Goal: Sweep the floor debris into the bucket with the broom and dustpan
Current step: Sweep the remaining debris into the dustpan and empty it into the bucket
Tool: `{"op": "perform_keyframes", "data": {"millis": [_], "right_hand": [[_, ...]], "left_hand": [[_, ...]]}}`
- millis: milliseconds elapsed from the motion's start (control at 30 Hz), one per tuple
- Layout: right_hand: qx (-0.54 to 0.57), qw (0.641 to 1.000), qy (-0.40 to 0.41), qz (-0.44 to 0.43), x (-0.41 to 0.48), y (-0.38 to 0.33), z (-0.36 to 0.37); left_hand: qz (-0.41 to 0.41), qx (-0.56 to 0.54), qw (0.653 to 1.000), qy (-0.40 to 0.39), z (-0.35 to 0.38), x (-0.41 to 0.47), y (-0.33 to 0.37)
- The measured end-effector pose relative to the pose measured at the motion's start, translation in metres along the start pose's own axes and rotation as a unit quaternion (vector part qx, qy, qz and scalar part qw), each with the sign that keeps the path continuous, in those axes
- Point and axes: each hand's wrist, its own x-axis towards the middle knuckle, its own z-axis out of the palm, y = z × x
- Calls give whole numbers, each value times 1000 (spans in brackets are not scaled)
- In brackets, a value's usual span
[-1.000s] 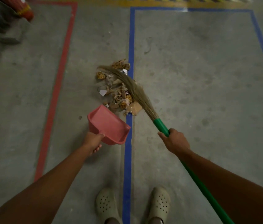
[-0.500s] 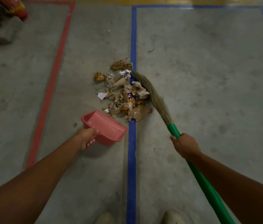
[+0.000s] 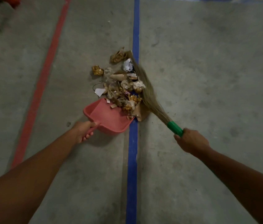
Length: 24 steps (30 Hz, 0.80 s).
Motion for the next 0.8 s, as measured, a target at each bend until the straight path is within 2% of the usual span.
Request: {"op": "perform_keyframes", "data": {"millis": [167,567,800], "right_hand": [[-53,998,26,-30,-5,-7,4],[-91,988,14,-120,-31,-32,15],[-48,992,36,-109,-60,-25,21]], "left_hand": [[24,-9,1000,10,18,12,12],[37,-29,999,27,32,25,1],[77,-90,993,16,37,18,-20]]}}
